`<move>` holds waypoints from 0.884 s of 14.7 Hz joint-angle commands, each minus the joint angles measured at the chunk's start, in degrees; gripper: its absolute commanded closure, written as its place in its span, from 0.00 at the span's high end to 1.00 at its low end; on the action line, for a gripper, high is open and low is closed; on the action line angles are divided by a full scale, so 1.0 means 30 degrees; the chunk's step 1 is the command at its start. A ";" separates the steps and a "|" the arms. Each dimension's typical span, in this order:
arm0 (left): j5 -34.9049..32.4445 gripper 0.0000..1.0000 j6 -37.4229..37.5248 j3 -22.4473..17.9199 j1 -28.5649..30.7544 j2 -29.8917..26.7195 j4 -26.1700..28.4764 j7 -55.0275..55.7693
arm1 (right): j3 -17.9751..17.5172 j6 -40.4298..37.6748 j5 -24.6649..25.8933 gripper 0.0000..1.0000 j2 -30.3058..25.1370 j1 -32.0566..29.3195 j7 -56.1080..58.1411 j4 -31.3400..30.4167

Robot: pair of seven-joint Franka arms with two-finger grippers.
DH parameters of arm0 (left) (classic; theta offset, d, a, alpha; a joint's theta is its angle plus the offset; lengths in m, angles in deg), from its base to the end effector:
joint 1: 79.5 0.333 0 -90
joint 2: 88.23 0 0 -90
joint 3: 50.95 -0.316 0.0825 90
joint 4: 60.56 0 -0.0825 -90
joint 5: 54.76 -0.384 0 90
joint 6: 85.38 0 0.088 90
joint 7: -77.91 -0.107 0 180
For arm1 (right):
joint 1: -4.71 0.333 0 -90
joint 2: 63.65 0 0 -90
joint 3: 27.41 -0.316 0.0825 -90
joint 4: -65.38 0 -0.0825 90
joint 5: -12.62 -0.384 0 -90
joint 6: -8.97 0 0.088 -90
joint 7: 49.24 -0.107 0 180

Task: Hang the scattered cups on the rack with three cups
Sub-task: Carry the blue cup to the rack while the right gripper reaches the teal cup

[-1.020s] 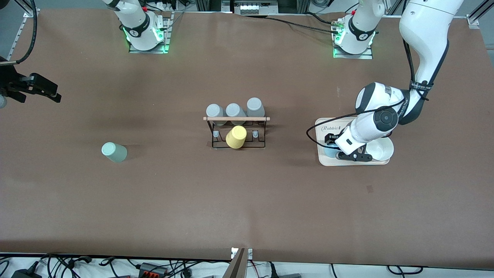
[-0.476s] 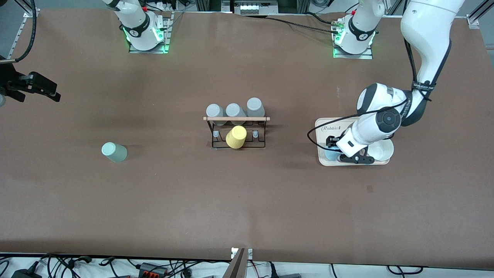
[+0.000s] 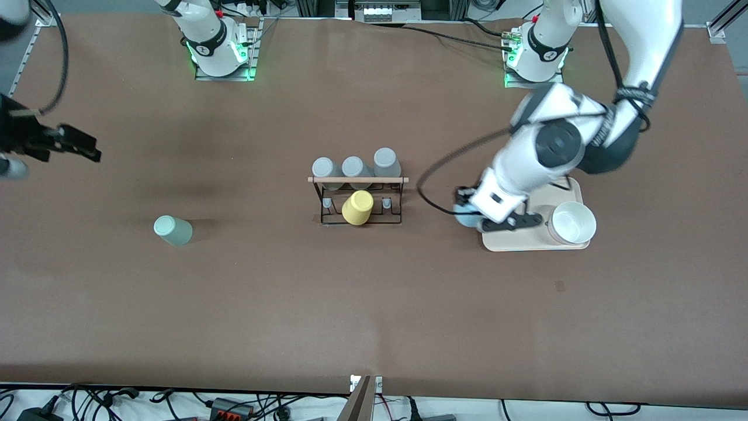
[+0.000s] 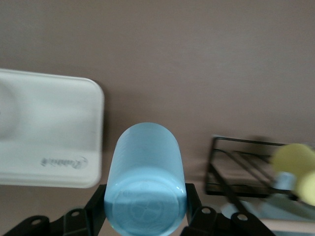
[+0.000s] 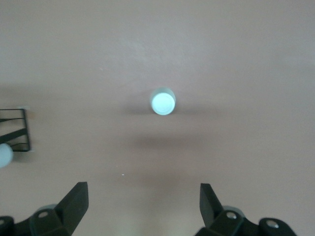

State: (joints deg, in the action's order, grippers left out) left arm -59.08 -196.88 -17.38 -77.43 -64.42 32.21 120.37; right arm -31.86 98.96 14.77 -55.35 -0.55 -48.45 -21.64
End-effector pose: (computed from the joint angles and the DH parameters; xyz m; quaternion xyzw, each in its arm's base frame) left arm 0.5857 -0.2998 0.4150 0.9919 0.0996 -0.0543 0.0564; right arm 0.5947 -0.0155 0.5659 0.9988 0.0005 -0.0465 0.0125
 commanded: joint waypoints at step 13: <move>-0.0931 0.00 -0.2236 -0.0319 -0.4351 0.3635 -0.3563 0.6033 | -0.0013 1.1804 0.0747 1.00 0.5380 -0.0503 0.0118 -0.6731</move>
State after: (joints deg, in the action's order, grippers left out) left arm -60.48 -204.13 -17.82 -89.36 -53.90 23.09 137.31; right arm -31.60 131.15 16.36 -38.66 -1.67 -48.46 -39.22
